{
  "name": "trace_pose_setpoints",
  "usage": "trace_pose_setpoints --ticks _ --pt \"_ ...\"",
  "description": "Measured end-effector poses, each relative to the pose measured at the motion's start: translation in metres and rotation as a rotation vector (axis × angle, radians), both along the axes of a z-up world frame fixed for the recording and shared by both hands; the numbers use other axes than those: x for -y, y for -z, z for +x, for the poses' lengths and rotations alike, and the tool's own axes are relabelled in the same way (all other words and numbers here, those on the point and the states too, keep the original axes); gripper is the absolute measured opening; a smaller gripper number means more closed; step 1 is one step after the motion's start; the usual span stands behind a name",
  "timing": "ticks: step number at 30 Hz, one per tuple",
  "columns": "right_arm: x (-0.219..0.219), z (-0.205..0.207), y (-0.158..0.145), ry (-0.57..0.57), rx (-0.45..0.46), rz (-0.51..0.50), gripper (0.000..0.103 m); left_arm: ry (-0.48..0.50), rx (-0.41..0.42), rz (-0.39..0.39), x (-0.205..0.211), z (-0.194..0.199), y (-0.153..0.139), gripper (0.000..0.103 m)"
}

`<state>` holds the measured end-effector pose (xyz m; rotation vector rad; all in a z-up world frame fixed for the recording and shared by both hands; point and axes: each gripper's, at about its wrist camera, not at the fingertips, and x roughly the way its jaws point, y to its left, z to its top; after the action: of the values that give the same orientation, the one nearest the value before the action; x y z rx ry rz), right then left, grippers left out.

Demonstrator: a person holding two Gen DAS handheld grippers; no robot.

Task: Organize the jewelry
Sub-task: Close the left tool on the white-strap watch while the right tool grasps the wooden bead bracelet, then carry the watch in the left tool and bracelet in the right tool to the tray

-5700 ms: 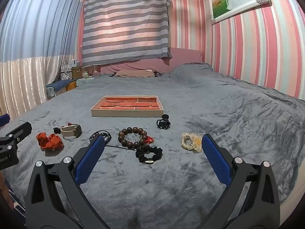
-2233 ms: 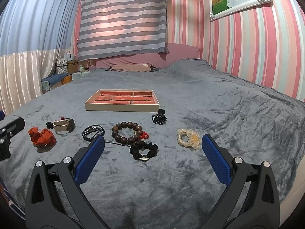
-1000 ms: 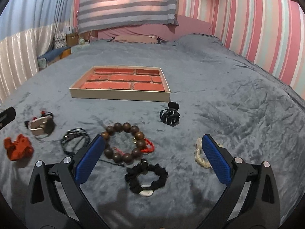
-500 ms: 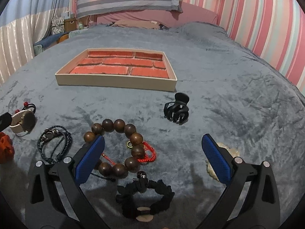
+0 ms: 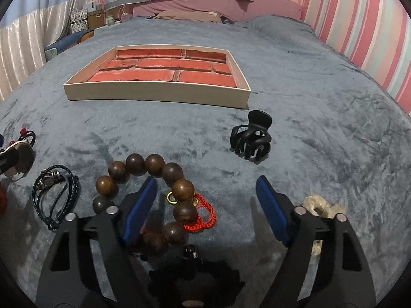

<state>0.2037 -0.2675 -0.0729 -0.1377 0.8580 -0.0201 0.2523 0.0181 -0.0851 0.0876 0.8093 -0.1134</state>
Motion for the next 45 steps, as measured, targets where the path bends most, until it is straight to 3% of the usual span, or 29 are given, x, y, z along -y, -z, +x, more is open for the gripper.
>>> trace_pose_setpoints --ticks 10,14,19,23,30,45 --pt "0.000 0.017 0.007 -0.034 -0.065 0.075 0.058 0.004 -0.050 -0.008 -0.005 0.014 0.012 0.073" --pt "-0.005 0.018 0.010 -0.063 -0.081 0.085 0.046 0.004 -0.082 -0.022 -0.009 0.019 0.018 0.054" --pt "-0.006 0.027 0.013 -0.083 -0.107 0.137 0.031 -0.001 -0.111 -0.037 -0.012 0.023 0.025 0.044" --pt "-0.008 0.031 0.013 -0.093 -0.107 0.137 0.028 -0.006 -0.114 -0.029 -0.013 0.026 0.025 0.028" --pt "-0.009 0.031 0.016 -0.115 -0.101 0.129 0.028 0.002 -0.120 -0.040 -0.013 0.024 0.027 0.016" --pt "-0.009 0.013 -0.019 -0.144 -0.004 0.144 0.027 0.018 -0.033 -0.076 -0.009 0.001 -0.011 0.013"
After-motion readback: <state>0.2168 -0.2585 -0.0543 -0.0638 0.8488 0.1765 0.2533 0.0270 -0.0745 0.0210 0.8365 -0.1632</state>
